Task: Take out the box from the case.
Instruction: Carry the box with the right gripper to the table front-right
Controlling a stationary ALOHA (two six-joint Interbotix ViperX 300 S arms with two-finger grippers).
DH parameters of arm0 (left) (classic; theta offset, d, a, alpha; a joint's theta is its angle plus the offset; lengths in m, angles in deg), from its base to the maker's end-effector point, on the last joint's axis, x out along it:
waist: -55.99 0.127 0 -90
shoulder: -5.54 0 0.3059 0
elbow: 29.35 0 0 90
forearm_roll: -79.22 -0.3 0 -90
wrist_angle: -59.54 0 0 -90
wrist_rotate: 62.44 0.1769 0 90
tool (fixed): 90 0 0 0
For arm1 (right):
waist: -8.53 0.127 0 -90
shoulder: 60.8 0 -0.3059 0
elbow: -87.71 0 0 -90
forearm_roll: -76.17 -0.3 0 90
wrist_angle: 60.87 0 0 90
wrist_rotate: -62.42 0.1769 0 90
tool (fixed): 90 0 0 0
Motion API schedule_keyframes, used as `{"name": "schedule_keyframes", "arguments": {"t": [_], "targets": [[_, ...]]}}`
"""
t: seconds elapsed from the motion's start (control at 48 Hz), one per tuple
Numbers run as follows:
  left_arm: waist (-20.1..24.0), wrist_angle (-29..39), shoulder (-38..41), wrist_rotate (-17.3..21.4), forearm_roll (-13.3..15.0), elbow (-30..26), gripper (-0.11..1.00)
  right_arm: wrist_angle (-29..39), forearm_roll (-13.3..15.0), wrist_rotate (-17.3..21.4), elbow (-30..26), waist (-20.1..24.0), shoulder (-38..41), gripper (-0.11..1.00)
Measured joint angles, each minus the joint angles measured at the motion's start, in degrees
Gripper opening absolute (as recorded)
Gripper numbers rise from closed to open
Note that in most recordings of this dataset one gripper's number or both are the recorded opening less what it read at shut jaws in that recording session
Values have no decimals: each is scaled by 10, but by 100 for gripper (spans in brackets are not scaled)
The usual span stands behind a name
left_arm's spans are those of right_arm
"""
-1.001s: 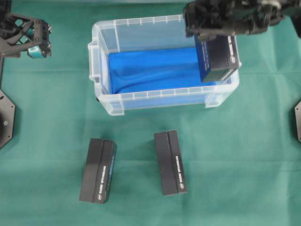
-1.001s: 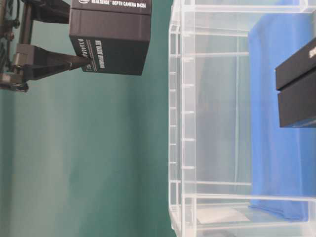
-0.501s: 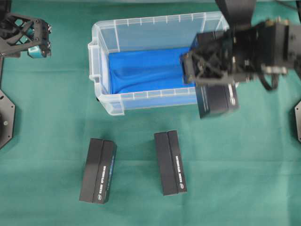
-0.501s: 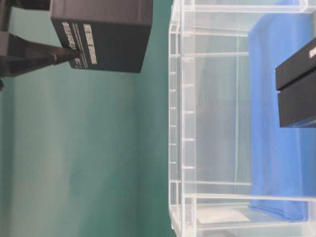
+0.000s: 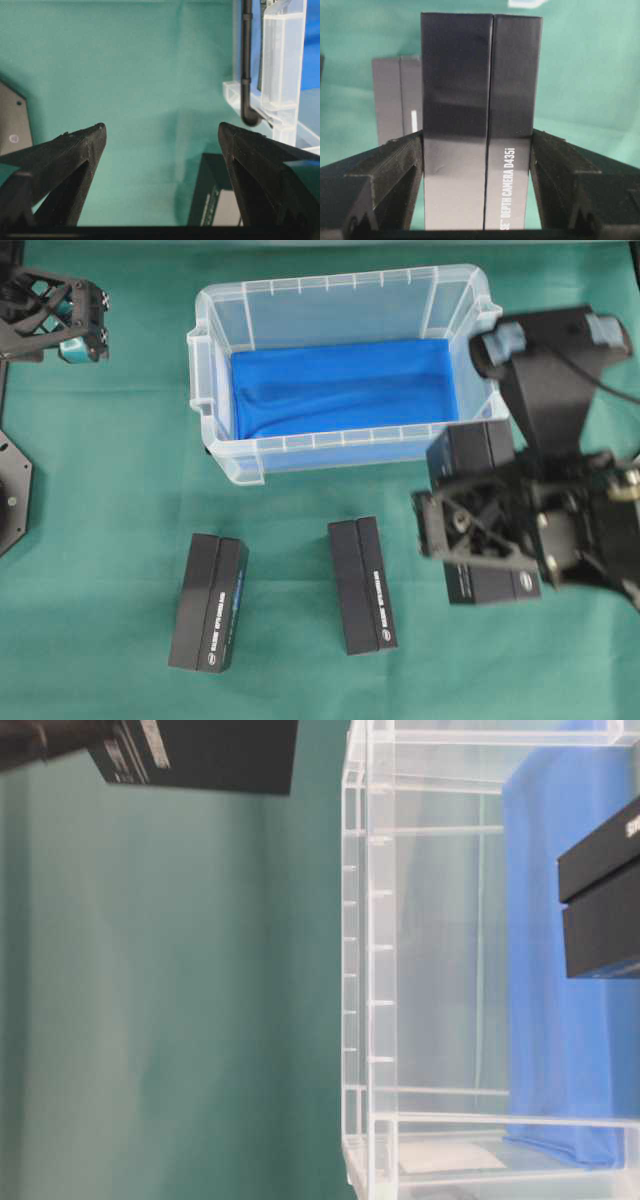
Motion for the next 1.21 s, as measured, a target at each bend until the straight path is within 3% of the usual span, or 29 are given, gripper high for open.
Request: {"name": "schedule_keyframes", "arguments": {"t": [0.271,0.813,1.084,1.21], "targets": [[1,1,0,0,0,0,96,2,0,33,0,30,0,64],[1,1,0,-2,0,0,96,0,-7,34,6,32,11,64],[0,1,0,-1,0,0,96,-47,-31,39,67,31,19,64],[0,1,0,-1,0,0,96,-83,-39,62,105,31,19,64]]}}
